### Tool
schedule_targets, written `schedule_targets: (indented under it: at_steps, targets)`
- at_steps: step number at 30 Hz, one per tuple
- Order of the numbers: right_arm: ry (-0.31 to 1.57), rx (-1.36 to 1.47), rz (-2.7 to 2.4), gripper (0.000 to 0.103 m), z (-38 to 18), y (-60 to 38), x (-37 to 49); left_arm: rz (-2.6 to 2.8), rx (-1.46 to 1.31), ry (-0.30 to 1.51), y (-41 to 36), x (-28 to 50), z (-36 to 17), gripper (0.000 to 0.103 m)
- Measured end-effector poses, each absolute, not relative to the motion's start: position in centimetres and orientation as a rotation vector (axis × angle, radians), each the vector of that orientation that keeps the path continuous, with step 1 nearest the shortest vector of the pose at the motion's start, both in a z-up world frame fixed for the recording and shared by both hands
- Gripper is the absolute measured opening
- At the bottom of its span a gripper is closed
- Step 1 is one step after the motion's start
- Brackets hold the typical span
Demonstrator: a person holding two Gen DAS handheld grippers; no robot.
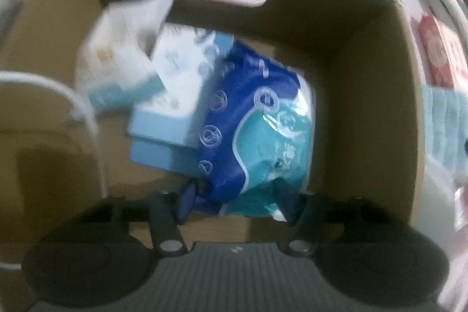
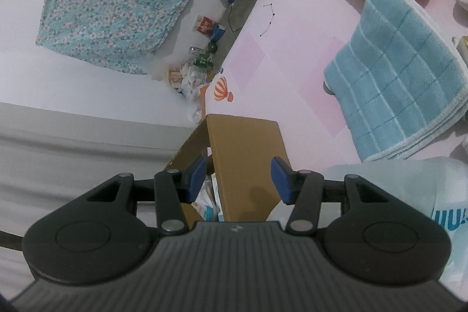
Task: Organize soft objects
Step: 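Carry the wrapped pack into the cardboard box and open the right gripper, then grasp the orange-striped towel with the left gripper while the right gripper grasps the pink pad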
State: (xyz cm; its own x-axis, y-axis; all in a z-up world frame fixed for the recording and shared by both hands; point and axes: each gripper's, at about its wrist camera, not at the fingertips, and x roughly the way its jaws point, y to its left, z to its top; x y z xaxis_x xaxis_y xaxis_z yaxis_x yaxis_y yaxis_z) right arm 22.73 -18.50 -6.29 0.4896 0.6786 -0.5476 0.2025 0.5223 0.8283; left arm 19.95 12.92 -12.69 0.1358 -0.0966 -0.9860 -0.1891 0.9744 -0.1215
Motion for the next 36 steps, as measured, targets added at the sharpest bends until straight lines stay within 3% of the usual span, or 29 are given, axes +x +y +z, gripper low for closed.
schedule_targets:
  at_steps: [3,7,13,15,17,29,36]
  targets:
    - [1.052,1.010,0.361,0.050,-6.2,-18.6,22.3,0.045,-0.243,1.370,12.4,20.2,-12.2,0.046]
    - [1.060,1.011,0.352,0.050,-6.3,-18.7,22.5,0.021,-0.237,1.348,11.6,21.2,-12.2,0.045]
    - [1.054,1.020,0.334,0.050,-6.3,-19.5,21.8,0.032,-0.225,1.345,11.1,21.9,-12.3,0.055]
    - [1.055,1.020,0.325,0.051,-6.5,-19.9,21.4,0.060,-0.211,1.325,11.0,21.5,-11.8,0.068]
    - [1.061,1.020,0.314,0.053,-6.6,-20.4,20.8,0.079,-0.200,1.291,11.1,20.7,-10.5,0.073]
    - [1.017,1.031,0.289,0.064,-5.6,-28.2,16.0,0.112,-0.145,1.055,6.8,17.8,-0.4,0.079]
    - [0.954,1.063,0.187,0.066,-4.7,-36.9,15.0,-0.047,-0.037,1.036,-3.0,18.5,0.0,0.080]
